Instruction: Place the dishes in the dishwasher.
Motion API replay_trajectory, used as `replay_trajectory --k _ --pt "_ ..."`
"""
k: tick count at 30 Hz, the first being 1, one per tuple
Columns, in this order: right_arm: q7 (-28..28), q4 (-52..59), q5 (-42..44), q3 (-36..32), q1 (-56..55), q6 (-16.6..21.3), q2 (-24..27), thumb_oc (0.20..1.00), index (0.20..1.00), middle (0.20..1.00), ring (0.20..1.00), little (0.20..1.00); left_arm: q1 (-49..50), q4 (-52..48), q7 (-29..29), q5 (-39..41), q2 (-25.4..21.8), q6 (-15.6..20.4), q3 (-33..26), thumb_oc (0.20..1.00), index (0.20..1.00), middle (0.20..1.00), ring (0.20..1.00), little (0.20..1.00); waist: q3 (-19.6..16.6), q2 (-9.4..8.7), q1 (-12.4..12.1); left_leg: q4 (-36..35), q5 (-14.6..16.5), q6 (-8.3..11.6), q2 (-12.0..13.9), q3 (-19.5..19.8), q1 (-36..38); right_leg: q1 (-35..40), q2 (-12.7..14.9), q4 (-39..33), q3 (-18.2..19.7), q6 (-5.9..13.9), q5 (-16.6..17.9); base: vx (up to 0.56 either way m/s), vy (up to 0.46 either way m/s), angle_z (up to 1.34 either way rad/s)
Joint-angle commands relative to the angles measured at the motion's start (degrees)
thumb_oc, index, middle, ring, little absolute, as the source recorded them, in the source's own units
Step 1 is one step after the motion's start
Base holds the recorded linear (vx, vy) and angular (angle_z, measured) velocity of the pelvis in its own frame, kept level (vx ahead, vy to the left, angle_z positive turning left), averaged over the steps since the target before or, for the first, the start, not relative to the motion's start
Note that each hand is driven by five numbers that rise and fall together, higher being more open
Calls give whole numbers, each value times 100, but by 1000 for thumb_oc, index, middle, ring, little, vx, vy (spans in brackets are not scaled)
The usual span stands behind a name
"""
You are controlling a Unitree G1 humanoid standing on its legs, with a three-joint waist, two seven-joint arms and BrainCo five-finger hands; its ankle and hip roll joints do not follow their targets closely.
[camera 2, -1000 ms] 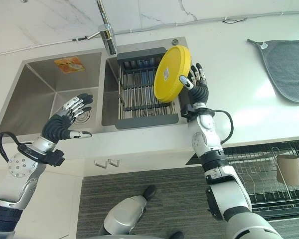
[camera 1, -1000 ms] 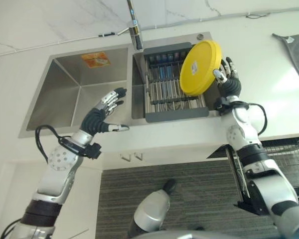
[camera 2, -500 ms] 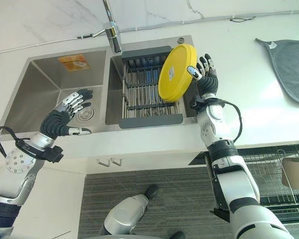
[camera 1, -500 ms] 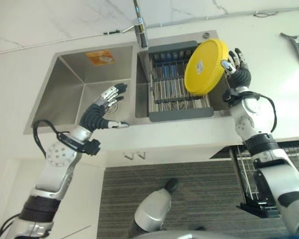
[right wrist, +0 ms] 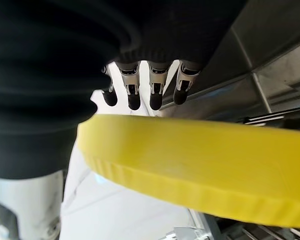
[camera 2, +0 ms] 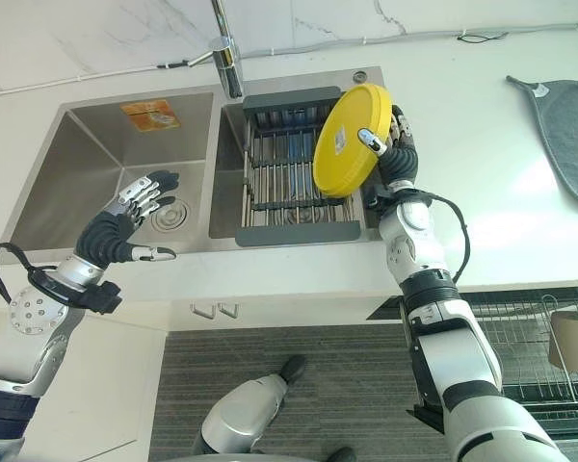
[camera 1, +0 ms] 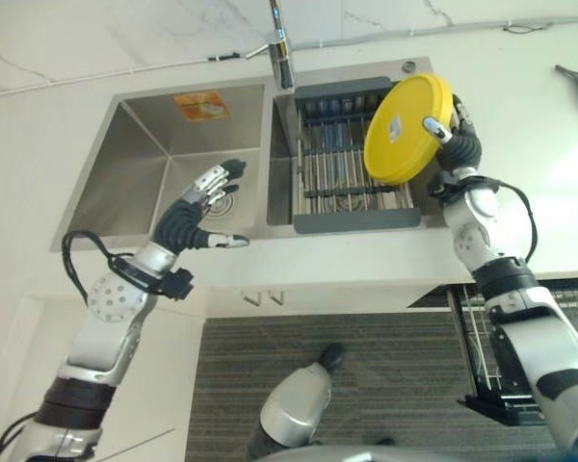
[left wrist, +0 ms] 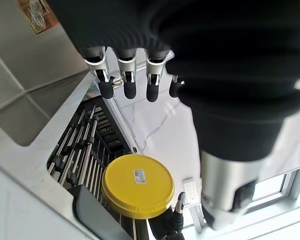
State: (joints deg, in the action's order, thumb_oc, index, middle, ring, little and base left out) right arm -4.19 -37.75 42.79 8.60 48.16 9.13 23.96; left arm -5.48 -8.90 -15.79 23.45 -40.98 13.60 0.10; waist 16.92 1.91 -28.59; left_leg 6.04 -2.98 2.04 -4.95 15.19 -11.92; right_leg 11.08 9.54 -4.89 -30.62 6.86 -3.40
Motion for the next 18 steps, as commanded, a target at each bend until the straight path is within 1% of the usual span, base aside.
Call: replay_trajectory --k 1,8,12,14,15,16,17,18 --pt "145 327 9 316 219 120 21 1000 1000 1000 1000 1000 15 -231 114 -60 -305 333 211 1000 1000 1000 1000 1000 -376 -73 -79 -676 -351 337 855 -34 27 65 930 116 -26 560 670 0 0 0" --pt "214 286 -36 416 261 32 -19 1000 1000 1000 1000 1000 -24 -234 127 -79 -309 323 229 1000 1000 1000 1000 1000 -344 -87 -83 -699 -361 344 862 -58 18 57 923 107 -30 563 674 0 0 0" --pt "158 303 -70 426 277 13 -1 1000 1000 1000 1000 1000 -23 -241 134 -74 -311 307 223 1000 1000 1000 1000 1000 -327 -87 -88 -678 -355 345 859 -51 11 57 928 118 -35 562 671 0 0 0" --pt "73 311 -190 421 264 -64 20 1000 1000 1000 1000 1000 28 -240 119 -74 -305 337 197 1000 1000 1000 1000 1000 -322 -91 -93 -653 -344 348 862 -54 5 56 931 133 -30 560 663 0 0 0" --pt "1 301 -267 433 277 -79 32 900 900 900 900 900 27 -246 125 -54 -310 338 195 1000 1000 1000 1000 1000 -316 -94 -93 -643 -340 351 864 -56 1 55 930 133 -29 561 662 0 0 0" --pt "-50 279 -343 450 299 -79 43 460 460 460 460 460 14 -251 123 -50 -313 330 202 1000 1000 1000 1000 1000 -311 -98 -93 -630 -333 349 859 -56 -4 51 928 136 -22 559 661 0 0 0" --pt "-110 255 -491 451 339 -119 68 200 200 200 200 200 -2 -260 91 -72 -300 302 204 1000 1000 1000 1000 1000 -303 -110 -93 -589 -313 351 855 -60 -20 44 935 146 -20 554 659 0 0 0" --pt "-113 241 -528 458 362 -145 76 200 200 200 200 200 -10 -268 83 -86 -290 283 209 1000 1000 1000 1000 1000 -301 -115 -94 -565 -301 350 852 -63 -27 42 941 152 -16 552 659 0 0 0"
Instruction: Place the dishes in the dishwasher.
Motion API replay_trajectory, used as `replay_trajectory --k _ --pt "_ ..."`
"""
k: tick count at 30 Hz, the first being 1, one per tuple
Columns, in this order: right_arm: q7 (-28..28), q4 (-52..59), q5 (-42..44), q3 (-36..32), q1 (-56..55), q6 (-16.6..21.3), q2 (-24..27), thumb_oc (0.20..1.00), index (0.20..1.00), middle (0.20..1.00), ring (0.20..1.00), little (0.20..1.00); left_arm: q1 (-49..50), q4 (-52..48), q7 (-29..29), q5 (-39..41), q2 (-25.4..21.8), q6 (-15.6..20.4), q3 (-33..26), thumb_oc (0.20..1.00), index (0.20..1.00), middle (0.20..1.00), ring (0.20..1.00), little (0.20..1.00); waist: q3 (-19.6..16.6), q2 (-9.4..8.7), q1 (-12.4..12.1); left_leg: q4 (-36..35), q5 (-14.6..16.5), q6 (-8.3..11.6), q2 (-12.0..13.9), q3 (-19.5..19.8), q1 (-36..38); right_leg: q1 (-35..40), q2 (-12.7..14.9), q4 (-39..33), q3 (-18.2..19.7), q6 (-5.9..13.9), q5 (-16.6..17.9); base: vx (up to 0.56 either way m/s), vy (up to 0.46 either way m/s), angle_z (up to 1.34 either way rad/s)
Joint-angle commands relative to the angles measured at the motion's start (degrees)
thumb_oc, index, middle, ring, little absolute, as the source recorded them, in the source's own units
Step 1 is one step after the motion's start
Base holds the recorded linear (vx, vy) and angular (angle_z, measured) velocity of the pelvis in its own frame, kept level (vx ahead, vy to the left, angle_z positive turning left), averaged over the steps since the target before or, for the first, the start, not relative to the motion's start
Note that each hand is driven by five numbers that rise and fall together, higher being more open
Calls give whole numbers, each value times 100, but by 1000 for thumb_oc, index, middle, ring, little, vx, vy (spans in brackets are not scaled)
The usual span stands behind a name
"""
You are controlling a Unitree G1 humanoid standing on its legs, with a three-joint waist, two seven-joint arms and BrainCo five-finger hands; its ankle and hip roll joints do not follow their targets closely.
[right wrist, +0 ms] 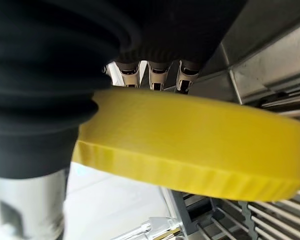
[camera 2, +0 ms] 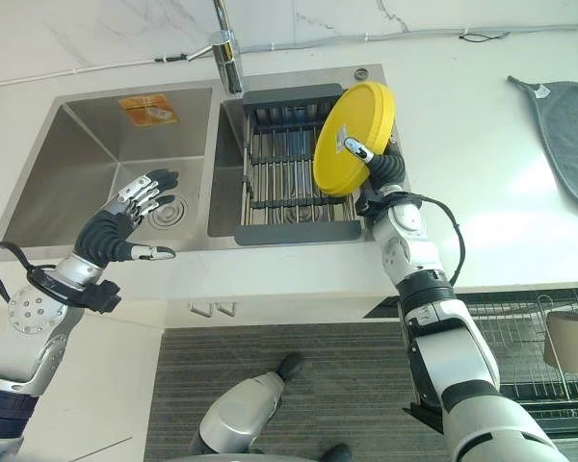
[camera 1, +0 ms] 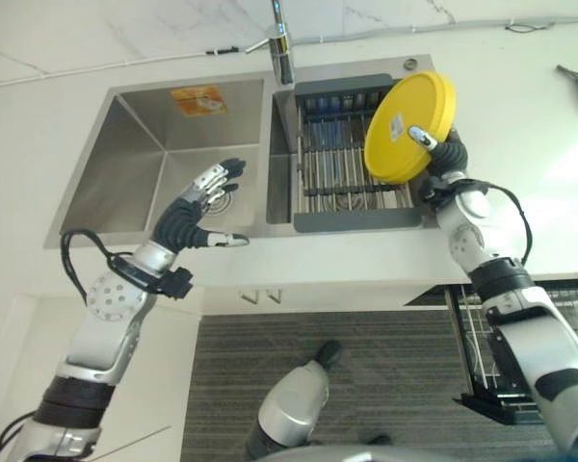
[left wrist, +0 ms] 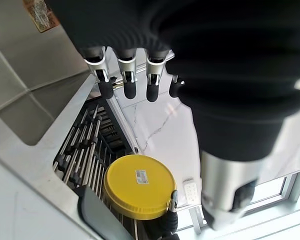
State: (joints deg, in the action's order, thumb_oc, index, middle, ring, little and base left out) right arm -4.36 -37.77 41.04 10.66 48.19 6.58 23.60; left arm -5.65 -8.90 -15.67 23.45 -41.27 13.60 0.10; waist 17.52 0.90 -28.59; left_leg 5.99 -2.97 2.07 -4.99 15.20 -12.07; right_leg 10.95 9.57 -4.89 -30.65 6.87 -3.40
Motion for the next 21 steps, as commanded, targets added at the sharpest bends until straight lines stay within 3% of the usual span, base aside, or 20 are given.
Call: replay_trajectory --k 1,9,11,12,13,21 --pt "-134 228 -379 272 396 77 119 200 200 200 200 200 4 -280 72 -107 -248 267 224 1000 1000 1000 1000 1000 -353 -17 -99 -529 -287 347 853 -66 -20 55 945 160 -11 550 656 0 0 0" --pt "-650 157 -887 438 579 -59 91 200 200 200 200 200 18 -267 53 -91 -284 156 258 1000 1000 1000 1000 1000 -330 -101 -177 -78 -53 349 841 -61 -75 138 1005 225 -13 544 676 27 -5 0" --pt "-815 137 -824 450 582 -93 55 200 200 200 200 200 40 -270 34 -131 -260 141 277 1000 1000 1000 1000 1000 -320 -92 -190 40 -126 318 798 -67 -144 108 1062 247 -62 514 790 9 22 -1" --pt "-842 115 -776 449 575 -68 49 200 200 200 200 200 54 -273 19 -135 -260 123 279 1000 1000 1000 1000 1000 -345 -114 -184 44 8 343 834 -59 -89 162 1032 234 -4 547 692 39 4 -1" --pt "-889 110 -792 435 574 -65 28 200 200 200 200 200 56 -286 11 -150 -254 108 289 1000 1000 1000 1000 1000 -332 -95 -191 81 -97 312 793 -67 -143 112 1077 256 -57 519 800 0 0 0" --pt "-1015 299 -657 379 386 229 -130 200 200 200 200 200 126 -315 10 -167 -199 46 307 1000 1000 1000 1000 1000 -366 -90 -171 172 -47 307 800 -82 -138 152 1080 253 -7 523 792 9 5 -1"
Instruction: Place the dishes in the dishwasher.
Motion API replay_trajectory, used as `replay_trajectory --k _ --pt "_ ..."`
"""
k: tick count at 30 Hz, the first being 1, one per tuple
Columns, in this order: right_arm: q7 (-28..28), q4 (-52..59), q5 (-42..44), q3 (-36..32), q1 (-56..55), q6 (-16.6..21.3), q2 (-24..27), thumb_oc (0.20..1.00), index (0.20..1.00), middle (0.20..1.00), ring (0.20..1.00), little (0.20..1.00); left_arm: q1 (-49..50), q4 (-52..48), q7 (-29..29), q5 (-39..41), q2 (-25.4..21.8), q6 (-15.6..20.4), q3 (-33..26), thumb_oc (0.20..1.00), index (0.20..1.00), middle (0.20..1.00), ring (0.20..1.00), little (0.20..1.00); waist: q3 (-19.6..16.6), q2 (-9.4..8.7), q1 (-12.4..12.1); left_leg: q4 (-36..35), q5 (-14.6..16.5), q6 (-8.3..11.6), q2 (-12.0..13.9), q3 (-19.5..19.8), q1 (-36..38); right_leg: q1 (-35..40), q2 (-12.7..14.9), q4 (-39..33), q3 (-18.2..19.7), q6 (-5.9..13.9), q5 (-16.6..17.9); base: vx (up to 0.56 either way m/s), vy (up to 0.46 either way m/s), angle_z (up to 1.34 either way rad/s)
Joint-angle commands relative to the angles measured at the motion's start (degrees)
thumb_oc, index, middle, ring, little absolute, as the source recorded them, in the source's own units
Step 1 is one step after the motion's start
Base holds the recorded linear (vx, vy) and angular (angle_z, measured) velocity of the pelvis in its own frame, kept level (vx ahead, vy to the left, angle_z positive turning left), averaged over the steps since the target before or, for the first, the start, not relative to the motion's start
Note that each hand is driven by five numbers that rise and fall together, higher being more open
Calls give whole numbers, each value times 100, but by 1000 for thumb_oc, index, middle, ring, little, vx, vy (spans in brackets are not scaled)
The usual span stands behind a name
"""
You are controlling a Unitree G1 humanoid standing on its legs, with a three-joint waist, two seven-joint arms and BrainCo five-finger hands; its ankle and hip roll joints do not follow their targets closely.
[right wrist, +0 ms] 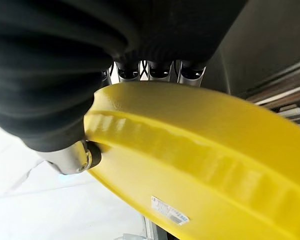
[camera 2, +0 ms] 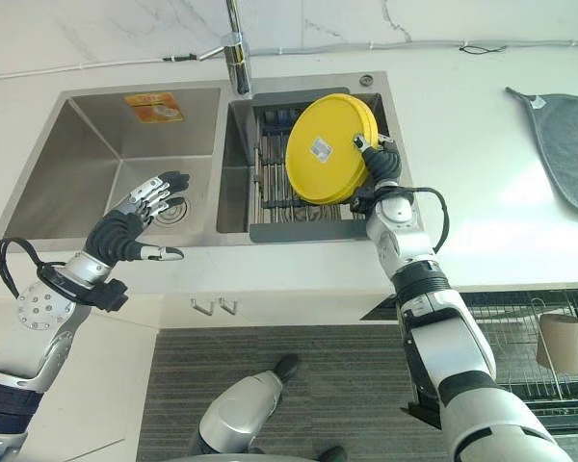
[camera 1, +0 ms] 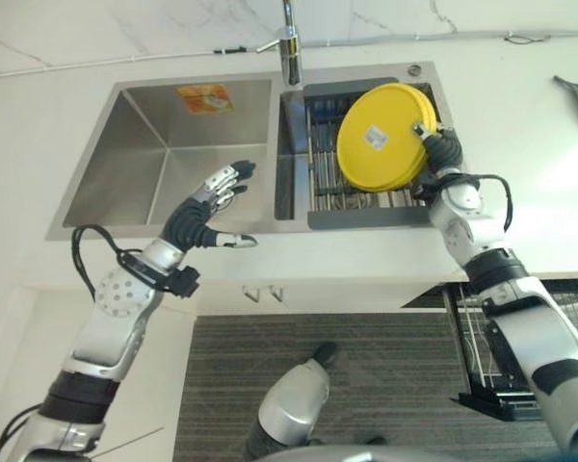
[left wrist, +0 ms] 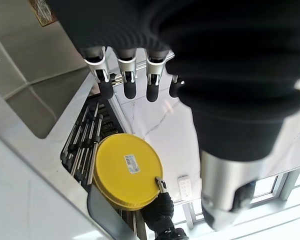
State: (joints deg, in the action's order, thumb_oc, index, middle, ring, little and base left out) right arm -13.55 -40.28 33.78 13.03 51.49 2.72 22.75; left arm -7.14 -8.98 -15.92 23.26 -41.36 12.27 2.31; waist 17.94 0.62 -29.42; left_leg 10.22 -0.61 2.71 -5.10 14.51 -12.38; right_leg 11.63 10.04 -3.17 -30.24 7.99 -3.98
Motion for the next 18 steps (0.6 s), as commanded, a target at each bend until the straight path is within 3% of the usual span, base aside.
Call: replay_trajectory --k 1,3,5,12,15,18 --pt "-108 583 104 139 37 685 -58 200 200 200 200 200 287 -313 40 -153 -186 178 88 1000 1000 1000 1000 1000 -415 -64 -85 -250 -282 244 814 -19 -105 85 1030 78 -41 408 851 2 -19 -4" --pt "-47 783 107 71 -1 908 -86 200 200 200 200 200 316 -312 53 -170 -176 184 98 1000 1000 1000 1000 1000 -441 -80 -60 -266 -279 240 832 -36 -87 82 1014 68 -20 401 849 12 -27 -6" --pt "161 1120 -989 224 93 938 93 200 200 200 200 200 375 -321 -4 -131 -198 200 62 1000 1000 1000 1000 1000 -474 -111 -57 -274 -272 240 838 -39 -78 65 1003 61 6 407 843 18 -28 -8" --pt "-434 2164 -1289 249 138 1348 416 200 200 200 200 200 603 -341 -29 -181 -66 329 45 1000 1000 1000 1000 1000 -501 -133 30 -277 -255 246 888 -114 -61 47 971 20 86 406 839 -5 -11 -3" --pt "-473 2843 -2131 52 9 1173 569 200 200 200 200 200 674 -383 -21 -138 -66 326 -74 1000 1000 1000 1000 1000 -538 -189 124 -287 -213 230 900 -166 -17 18 967 26 161 404 842 -38 -43 -8" --pt "-497 3206 -2355 232 -57 1059 691 200 200 200 200 200 778 -421 -102 -96 -35 328 -122 1000 1000 1000 1000 1000 -591 -260 139 -262 -178 231 906 -197 29 43 955 31 176 406 828 -10 -68 -18"
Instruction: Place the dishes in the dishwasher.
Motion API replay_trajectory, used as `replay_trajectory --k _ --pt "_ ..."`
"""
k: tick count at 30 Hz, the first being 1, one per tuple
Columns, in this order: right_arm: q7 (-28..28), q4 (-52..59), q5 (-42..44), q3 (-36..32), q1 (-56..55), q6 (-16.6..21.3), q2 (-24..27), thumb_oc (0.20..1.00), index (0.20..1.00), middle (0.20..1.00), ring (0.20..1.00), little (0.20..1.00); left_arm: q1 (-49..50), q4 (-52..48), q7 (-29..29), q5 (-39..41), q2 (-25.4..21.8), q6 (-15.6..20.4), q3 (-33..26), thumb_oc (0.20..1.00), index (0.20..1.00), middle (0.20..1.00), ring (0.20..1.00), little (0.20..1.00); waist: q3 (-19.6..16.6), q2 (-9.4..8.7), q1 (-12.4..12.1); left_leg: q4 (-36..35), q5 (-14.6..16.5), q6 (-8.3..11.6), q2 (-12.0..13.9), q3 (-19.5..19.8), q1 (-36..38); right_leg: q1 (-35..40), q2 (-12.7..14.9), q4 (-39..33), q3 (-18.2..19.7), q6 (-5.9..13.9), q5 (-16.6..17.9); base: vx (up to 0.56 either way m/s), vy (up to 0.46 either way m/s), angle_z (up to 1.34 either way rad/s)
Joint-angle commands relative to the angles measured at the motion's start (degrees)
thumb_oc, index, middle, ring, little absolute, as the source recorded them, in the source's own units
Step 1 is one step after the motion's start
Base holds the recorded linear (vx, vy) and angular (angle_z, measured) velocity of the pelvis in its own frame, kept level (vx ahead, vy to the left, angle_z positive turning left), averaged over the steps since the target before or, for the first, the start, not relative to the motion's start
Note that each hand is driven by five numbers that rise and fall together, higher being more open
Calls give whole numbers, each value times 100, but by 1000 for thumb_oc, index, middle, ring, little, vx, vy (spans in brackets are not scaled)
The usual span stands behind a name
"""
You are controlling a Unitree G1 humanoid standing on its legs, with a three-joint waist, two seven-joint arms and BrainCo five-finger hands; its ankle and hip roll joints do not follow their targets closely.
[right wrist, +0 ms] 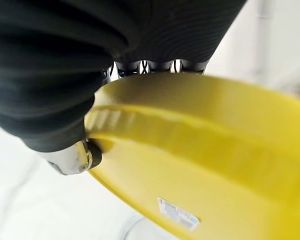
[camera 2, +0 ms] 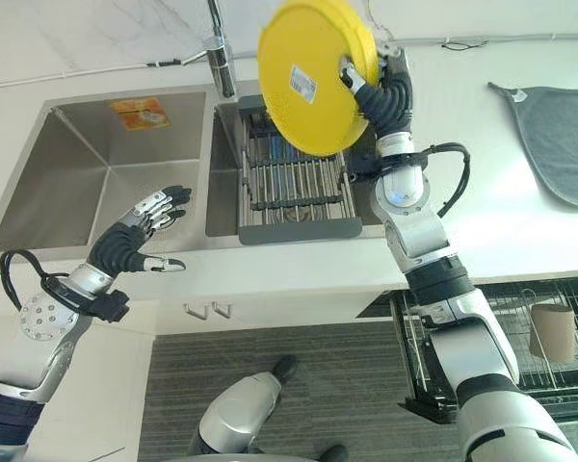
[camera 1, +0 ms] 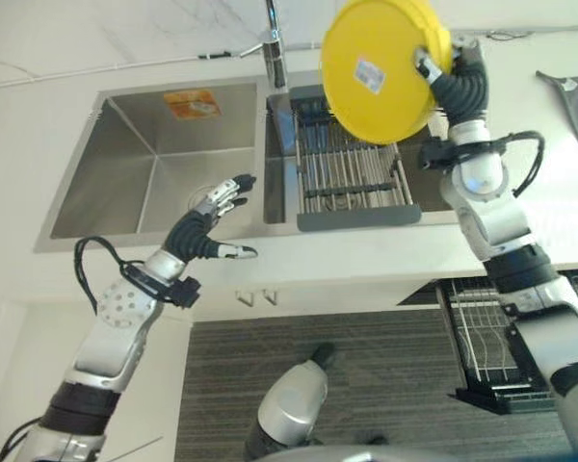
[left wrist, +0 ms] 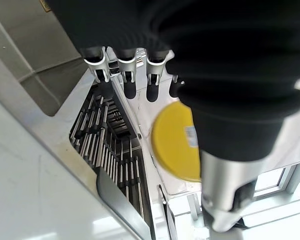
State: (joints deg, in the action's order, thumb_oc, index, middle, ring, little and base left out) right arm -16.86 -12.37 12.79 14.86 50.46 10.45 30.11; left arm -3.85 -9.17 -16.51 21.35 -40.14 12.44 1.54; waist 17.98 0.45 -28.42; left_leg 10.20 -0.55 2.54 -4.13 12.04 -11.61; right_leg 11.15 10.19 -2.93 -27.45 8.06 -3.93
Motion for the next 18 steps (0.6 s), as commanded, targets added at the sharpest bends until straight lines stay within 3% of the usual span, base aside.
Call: replay_trajectory --k 1,6,9,12,14,18 --pt "-186 479 -184 74 38 295 -51 200 200 200 200 200 471 -389 -60 69 -122 321 -44 1000 1000 1000 1000 1000 -619 -259 47 -254 -168 245 816 37 -18 110 933 8 -97 393 811 -17 -69 -6" --pt "-319 933 661 -134 -268 503 -293 200 200 200 200 200 578 -393 -124 22 41 341 -82 1000 1000 1000 1000 1000 -747 -311 198 -357 -141 221 884 -90 213 170 872 1 -4 360 766 -36 -52 -10" --pt "-67 1449 1917 -422 -873 883 -887 200 200 200 200 200 577 -380 -14 -33 263 308 -89 1000 1000 1000 1000 1000 -861 -349 480 -546 -111 197 996 -284 491 134 784 -19 212 327 716 -79 -81 -23" --pt "-83 1796 2047 -423 -1317 957 -1274 200 200 200 200 200 543 -393 111 -191 492 309 5 1000 1000 1000 1000 1000 -934 -331 701 -695 -105 190 1101 -511 716 114 702 -68 388 292 692 -74 -44 -44" --pt "-25 1908 2124 -449 -1571 989 -1313 200 200 200 200 200 558 -408 184 -233 562 299 18 1000 1000 1000 1000 1000 -971 -328 822 -748 -92 192 1147 -624 814 78 658 -69 491 279 669 -96 -40 -49" --pt "450 2267 2633 -765 -2828 1167 -1020 200 200 200 200 200 601 -384 545 -390 766 369 47 1000 1000 1000 1000 1000 -1113 -329 1419 -1088 -119 221 1373 -1145 1224 -104 523 -155 894 229 696 -173 -107 -59"
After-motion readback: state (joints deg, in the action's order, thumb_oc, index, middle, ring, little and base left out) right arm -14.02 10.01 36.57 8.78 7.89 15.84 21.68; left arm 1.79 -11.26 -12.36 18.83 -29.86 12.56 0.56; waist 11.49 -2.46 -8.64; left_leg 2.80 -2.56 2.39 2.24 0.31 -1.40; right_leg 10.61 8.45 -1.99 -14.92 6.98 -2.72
